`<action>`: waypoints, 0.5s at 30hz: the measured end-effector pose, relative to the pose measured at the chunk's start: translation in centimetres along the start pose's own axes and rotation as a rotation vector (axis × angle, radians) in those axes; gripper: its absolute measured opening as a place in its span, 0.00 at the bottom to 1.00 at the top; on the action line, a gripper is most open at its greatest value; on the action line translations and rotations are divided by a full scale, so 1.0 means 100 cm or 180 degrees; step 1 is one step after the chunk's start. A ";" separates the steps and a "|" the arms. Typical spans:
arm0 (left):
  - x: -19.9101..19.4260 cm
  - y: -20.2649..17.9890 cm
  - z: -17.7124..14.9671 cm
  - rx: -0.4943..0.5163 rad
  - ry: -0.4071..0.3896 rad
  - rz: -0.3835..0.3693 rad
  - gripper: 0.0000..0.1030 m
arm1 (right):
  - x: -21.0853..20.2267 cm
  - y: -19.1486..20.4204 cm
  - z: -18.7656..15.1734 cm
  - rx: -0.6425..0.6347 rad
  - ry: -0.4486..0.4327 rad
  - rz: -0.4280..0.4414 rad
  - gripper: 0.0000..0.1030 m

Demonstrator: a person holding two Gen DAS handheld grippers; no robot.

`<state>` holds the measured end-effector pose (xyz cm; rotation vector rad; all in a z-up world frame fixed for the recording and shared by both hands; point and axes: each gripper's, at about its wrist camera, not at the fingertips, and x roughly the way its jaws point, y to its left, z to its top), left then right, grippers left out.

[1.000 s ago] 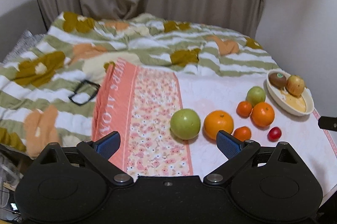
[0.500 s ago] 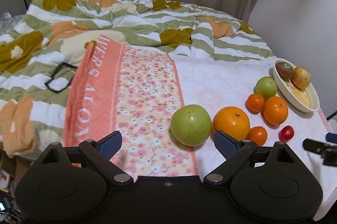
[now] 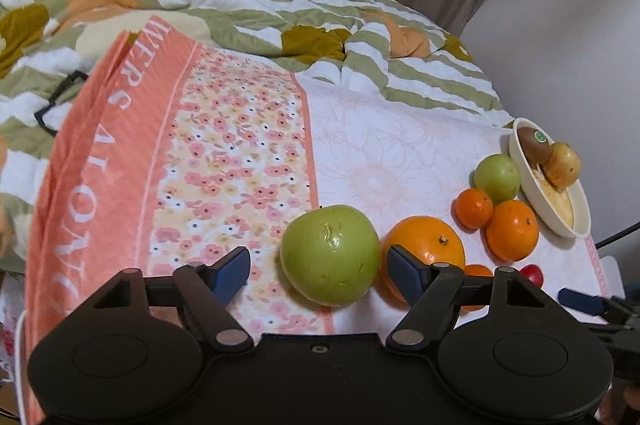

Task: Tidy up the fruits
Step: 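Grasp the green apple with the left tool while the right tool grasps a red cherry tomato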

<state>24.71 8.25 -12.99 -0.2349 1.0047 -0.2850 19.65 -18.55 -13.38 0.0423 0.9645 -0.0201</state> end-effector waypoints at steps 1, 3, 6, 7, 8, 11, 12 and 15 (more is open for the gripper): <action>0.002 0.001 0.000 -0.0025 0.0020 -0.0014 0.72 | 0.002 0.000 0.000 0.0000 0.0017 0.0012 0.88; 0.004 0.002 0.001 -0.0055 0.0055 -0.0039 0.68 | 0.006 0.000 0.001 0.0000 0.0039 0.0034 0.85; 0.005 0.003 0.002 -0.0099 0.0068 -0.0103 0.62 | 0.009 0.000 0.002 -0.0010 0.0057 0.0059 0.82; 0.005 0.004 0.002 -0.0110 0.0074 -0.0137 0.59 | 0.010 0.000 0.003 -0.0011 0.0060 0.0066 0.81; 0.005 0.004 0.002 -0.0126 0.0083 -0.0167 0.58 | 0.011 0.000 0.004 -0.0009 0.0065 0.0072 0.80; 0.005 0.004 0.002 -0.0117 0.0088 -0.0174 0.58 | 0.014 0.000 0.006 -0.0006 0.0075 0.0083 0.77; 0.005 0.004 0.002 -0.0116 0.0092 -0.0179 0.58 | 0.015 0.001 0.006 -0.0007 0.0074 0.0085 0.76; 0.003 0.003 0.001 -0.0087 0.0099 -0.0174 0.58 | 0.015 0.001 0.008 -0.0006 0.0063 0.0086 0.75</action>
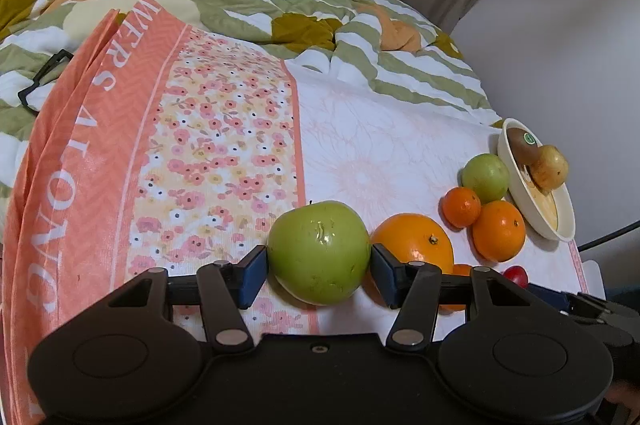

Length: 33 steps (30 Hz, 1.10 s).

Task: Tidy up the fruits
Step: 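Grasp the green apple with the left tool while the right tool grasps a red cherry tomato, then carry the green apple with the left tool while the right tool carries the tomato toward the bowl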

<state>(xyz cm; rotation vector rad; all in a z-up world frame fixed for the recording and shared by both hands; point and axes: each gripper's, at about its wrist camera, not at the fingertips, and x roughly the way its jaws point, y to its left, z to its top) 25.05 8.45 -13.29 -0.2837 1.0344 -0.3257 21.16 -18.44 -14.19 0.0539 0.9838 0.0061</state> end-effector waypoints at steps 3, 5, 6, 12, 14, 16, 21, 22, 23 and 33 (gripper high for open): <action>-0.002 -0.003 -0.002 0.0058 -0.0014 0.0058 0.58 | 0.001 -0.001 0.001 0.0005 -0.0004 0.0005 0.73; -0.004 -0.003 -0.003 0.0083 -0.0022 0.0089 0.58 | 0.002 -0.001 0.001 0.0005 -0.0002 0.0009 0.72; -0.004 -0.002 -0.004 0.0088 -0.0025 0.0100 0.58 | 0.001 -0.001 0.001 0.0003 -0.0002 0.0007 0.71; -0.010 0.000 -0.008 0.0121 -0.0038 0.0177 0.58 | 0.004 0.000 0.005 -0.0027 -0.0010 0.0016 0.69; -0.012 0.001 -0.010 0.0122 -0.0045 0.0202 0.58 | 0.006 0.001 0.005 -0.0045 -0.0011 0.0005 0.64; -0.016 0.003 -0.013 0.0116 -0.0056 0.0230 0.58 | 0.005 0.002 0.006 -0.0077 -0.0025 -0.0017 0.48; -0.028 0.007 -0.020 0.0101 -0.0109 0.0274 0.58 | 0.002 0.003 0.006 -0.0137 -0.0057 -0.0016 0.48; -0.030 0.007 -0.021 0.0109 -0.0121 0.0281 0.58 | -0.001 0.004 0.005 -0.0141 -0.0070 -0.0013 0.48; -0.033 0.006 -0.022 0.0116 -0.0133 0.0286 0.58 | -0.002 0.004 0.005 -0.0142 -0.0084 -0.0011 0.48; -0.073 -0.016 -0.032 0.0237 -0.0352 0.0244 0.58 | -0.047 0.000 0.003 -0.0094 -0.0275 0.0032 0.48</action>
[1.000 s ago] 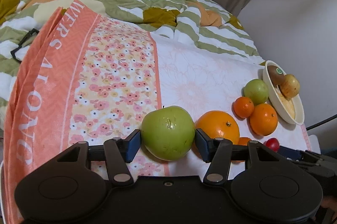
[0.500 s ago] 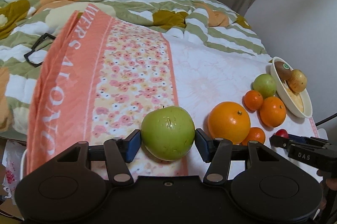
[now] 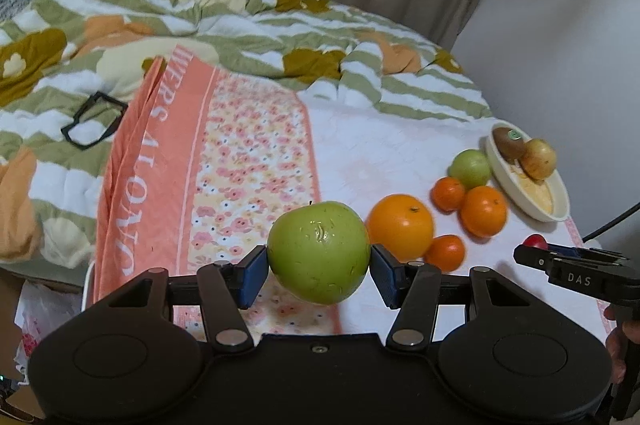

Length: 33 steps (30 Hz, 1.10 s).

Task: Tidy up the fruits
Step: 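Carry the green apple with the left tool while the right tool carries the tomato toward the bowl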

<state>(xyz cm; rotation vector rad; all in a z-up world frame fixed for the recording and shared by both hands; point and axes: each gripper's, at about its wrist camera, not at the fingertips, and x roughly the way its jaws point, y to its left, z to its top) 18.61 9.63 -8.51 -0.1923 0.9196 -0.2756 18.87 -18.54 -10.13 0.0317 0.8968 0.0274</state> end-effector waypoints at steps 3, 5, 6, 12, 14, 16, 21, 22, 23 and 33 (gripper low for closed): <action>-0.015 -0.011 0.000 0.0049 -0.0107 -0.0016 0.58 | -0.022 -0.005 0.001 0.0036 -0.0094 -0.0004 0.48; -0.024 -0.018 0.001 0.0077 -0.0169 -0.0033 0.58 | -0.035 -0.010 0.003 0.0055 -0.0129 -0.0018 0.48; -0.029 -0.022 0.001 0.0092 -0.0199 -0.0049 0.58 | -0.042 -0.013 0.003 0.0060 -0.0146 -0.0030 0.48; -0.047 -0.053 0.003 0.0215 -0.0347 -0.0060 0.58 | -0.074 -0.034 0.005 0.0025 -0.0268 -0.0052 0.48; -0.051 -0.064 0.002 0.0228 -0.0389 -0.0041 0.58 | -0.083 -0.042 0.006 -0.0002 -0.0333 -0.0023 0.48; -0.055 -0.078 0.002 0.0243 -0.0446 -0.0004 0.58 | -0.090 -0.054 0.008 -0.0021 -0.0384 0.0021 0.48; -0.058 -0.119 0.001 0.0145 -0.0560 0.0089 0.58 | -0.099 -0.087 0.018 -0.0095 -0.0459 0.0195 0.48; -0.058 -0.128 0.001 0.0129 -0.0577 0.0103 0.58 | -0.099 -0.096 0.021 -0.0131 -0.0461 0.0229 0.48; -0.057 -0.138 0.001 0.0118 -0.0602 0.0118 0.58 | -0.100 -0.103 0.023 -0.0158 -0.0465 0.0256 0.48; -0.019 -0.236 0.010 0.0042 -0.0751 0.0208 0.58 | -0.088 -0.182 0.053 -0.0407 -0.0545 0.0459 0.48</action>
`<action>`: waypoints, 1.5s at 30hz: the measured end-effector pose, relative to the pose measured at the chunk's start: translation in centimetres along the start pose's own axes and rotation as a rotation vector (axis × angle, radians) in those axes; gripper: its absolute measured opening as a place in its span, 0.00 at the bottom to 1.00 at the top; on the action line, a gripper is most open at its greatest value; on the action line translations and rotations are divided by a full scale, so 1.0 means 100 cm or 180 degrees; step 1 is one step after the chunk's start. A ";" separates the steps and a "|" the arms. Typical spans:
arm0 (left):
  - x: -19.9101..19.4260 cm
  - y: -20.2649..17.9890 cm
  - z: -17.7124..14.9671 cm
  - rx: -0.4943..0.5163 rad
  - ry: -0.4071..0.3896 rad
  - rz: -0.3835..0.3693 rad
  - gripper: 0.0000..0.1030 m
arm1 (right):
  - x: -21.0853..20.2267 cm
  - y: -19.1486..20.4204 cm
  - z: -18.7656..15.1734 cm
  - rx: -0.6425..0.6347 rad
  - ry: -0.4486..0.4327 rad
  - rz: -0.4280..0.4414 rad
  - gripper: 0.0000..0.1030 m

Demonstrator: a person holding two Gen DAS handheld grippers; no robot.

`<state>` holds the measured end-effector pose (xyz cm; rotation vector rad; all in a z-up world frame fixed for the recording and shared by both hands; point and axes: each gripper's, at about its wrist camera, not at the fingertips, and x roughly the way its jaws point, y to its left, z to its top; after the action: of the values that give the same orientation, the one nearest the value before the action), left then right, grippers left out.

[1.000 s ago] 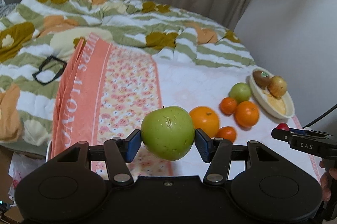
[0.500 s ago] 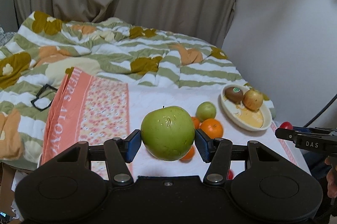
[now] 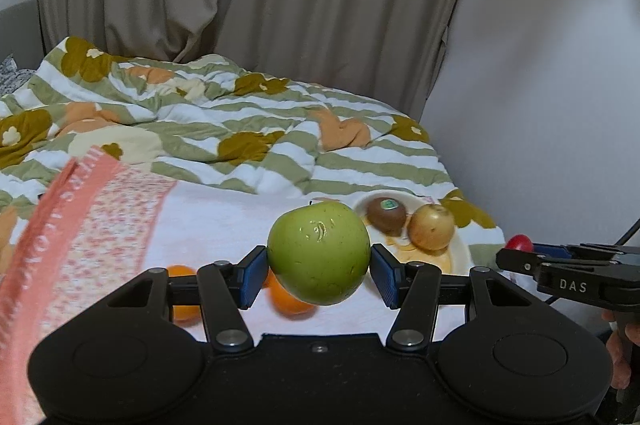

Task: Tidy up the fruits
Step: 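Carry the green apple with the left tool while the right tool carries the tomato toward the bowl, then release the green apple into the bowl with the left tool while the right tool drops the tomato in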

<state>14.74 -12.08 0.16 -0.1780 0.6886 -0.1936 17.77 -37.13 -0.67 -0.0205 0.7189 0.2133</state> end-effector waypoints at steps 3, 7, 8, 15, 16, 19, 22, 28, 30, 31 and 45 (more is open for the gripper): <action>0.016 -0.022 0.001 0.0019 0.0020 0.0002 0.58 | 0.008 -0.025 0.005 -0.0001 0.0032 0.0021 0.48; 0.043 -0.048 0.005 0.0130 0.0092 -0.0051 0.58 | 0.020 -0.050 0.009 0.0033 0.0073 0.0008 0.48; 0.050 -0.053 0.006 0.0167 0.0108 -0.0064 0.58 | 0.023 -0.056 0.010 0.0048 0.0081 0.0004 0.48; 0.107 -0.077 0.007 0.0484 0.0271 -0.0104 0.58 | 0.044 -0.083 0.011 0.0175 0.0155 -0.0086 0.48; 0.113 -0.079 0.006 0.0510 0.0304 -0.0120 0.58 | 0.047 -0.085 0.011 0.0203 0.0169 -0.0098 0.48; 0.136 -0.080 0.009 0.0600 0.0405 -0.0133 0.58 | 0.057 -0.093 0.011 0.0303 0.0217 -0.0126 0.48; 0.158 -0.080 0.009 0.0678 0.0499 -0.0136 0.58 | 0.068 -0.097 0.011 0.0377 0.0271 -0.0152 0.48; 0.197 -0.083 0.009 0.0926 0.0661 -0.0121 0.58 | 0.087 -0.103 0.010 0.0475 0.0383 -0.0239 0.48; 0.209 -0.085 0.007 0.1007 0.0730 -0.0119 0.58 | 0.091 -0.104 0.010 0.0494 0.0414 -0.0263 0.48; 0.215 -0.086 0.006 0.1043 0.0765 -0.0111 0.58 | 0.094 -0.104 0.009 0.0507 0.0431 -0.0277 0.48; 0.227 -0.090 0.004 0.1225 0.0716 -0.0192 0.93 | 0.102 -0.111 0.009 0.0591 0.0488 -0.0410 0.48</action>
<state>31.05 -26.14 -11.41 0.1949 0.8559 -0.4035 28.05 -45.96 -7.26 0.0945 0.8847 0.0213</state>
